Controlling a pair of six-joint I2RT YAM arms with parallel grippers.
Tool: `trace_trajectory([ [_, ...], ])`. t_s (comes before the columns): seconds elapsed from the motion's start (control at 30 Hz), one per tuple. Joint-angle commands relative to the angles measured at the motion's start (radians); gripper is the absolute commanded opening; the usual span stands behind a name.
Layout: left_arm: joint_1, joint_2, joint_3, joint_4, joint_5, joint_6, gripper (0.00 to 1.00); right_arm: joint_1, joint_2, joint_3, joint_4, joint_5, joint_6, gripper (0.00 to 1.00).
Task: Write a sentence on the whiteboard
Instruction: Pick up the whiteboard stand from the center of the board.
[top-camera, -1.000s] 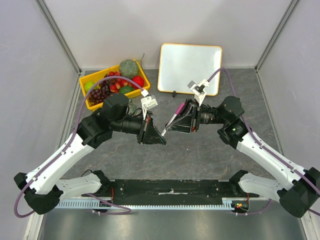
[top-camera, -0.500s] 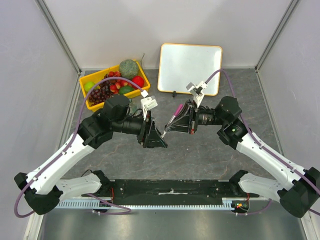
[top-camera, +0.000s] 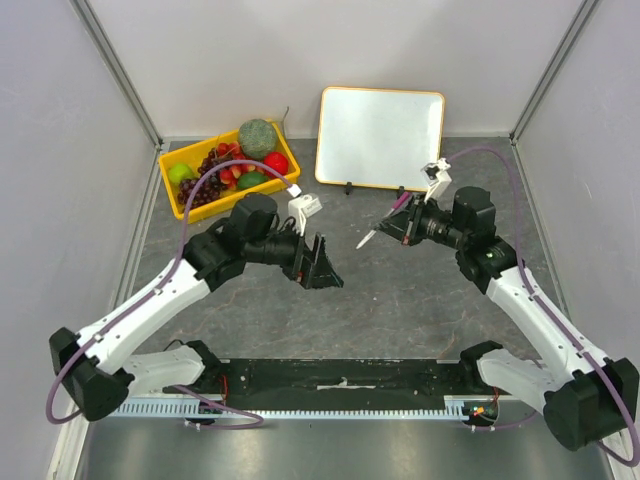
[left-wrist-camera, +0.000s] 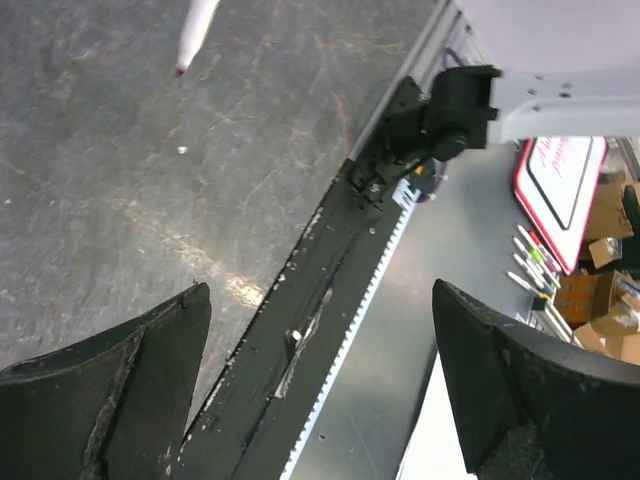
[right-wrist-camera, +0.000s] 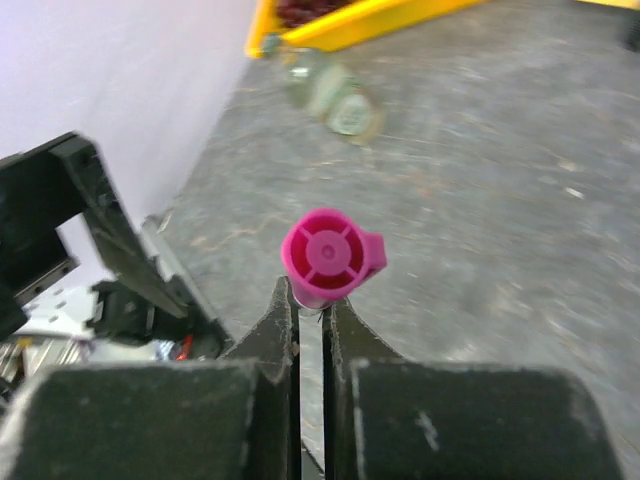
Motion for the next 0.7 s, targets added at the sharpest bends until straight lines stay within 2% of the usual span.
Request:
trace_trajectory([
  [0.0, 0.016, 0.096, -0.004, 0.103, -0.111, -0.045, 0.95, -0.081, -0.031, 0.003, -0.176, 0.118, -0.108, 0.0],
  [0.23, 0.03, 0.373, 0.125, 0.13, -0.355, -0.019, 0.96, -0.142, -0.066, 0.031, -0.311, 0.193, -0.188, 0.0],
  [0.47, 0.038, 0.721, 0.384, 0.102, -0.531, 0.022, 0.95, -0.171, -0.086, 0.028, -0.359, 0.222, -0.219, 0.0],
  [0.67, 0.061, 0.999, 0.659, 0.018, -0.636, 0.054, 0.9, -0.179, -0.081, 0.017, -0.362, 0.211, -0.228, 0.0],
])
